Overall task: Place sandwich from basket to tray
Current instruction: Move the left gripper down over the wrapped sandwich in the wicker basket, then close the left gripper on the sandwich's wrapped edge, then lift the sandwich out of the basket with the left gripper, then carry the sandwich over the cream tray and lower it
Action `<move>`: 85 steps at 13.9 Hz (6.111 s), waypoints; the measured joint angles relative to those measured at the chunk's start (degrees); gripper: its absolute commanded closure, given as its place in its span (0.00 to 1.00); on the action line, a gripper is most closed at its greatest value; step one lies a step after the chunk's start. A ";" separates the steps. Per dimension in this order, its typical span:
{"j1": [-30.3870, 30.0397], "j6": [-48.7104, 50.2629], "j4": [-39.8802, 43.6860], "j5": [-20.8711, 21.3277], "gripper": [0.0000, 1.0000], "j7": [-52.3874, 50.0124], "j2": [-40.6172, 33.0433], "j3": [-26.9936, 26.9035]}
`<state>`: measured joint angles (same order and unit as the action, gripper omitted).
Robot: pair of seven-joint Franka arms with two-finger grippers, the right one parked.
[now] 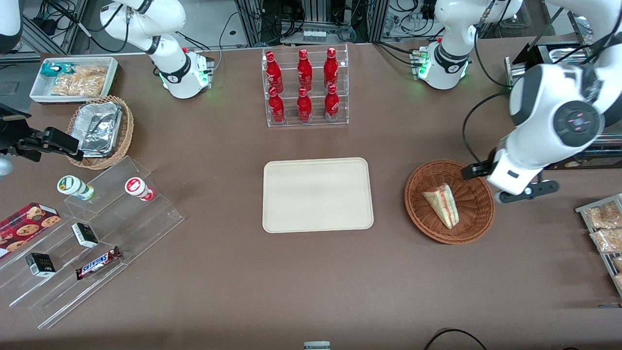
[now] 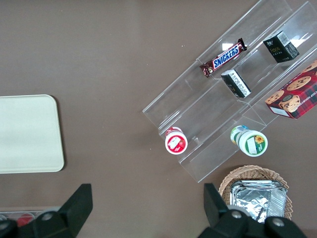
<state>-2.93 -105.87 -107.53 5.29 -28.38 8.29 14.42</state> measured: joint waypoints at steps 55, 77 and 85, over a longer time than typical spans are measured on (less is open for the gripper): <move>14.45 -28.34 -7.52 -11.46 0.90 -8.67 6.98 -1.82; 32.21 -28.34 4.60 -2.01 0.85 -14.26 23.51 1.98; 32.98 -28.30 9.61 -1.74 0.44 -15.40 28.39 1.81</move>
<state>30.05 -134.17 -97.92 3.55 -43.79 36.68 16.23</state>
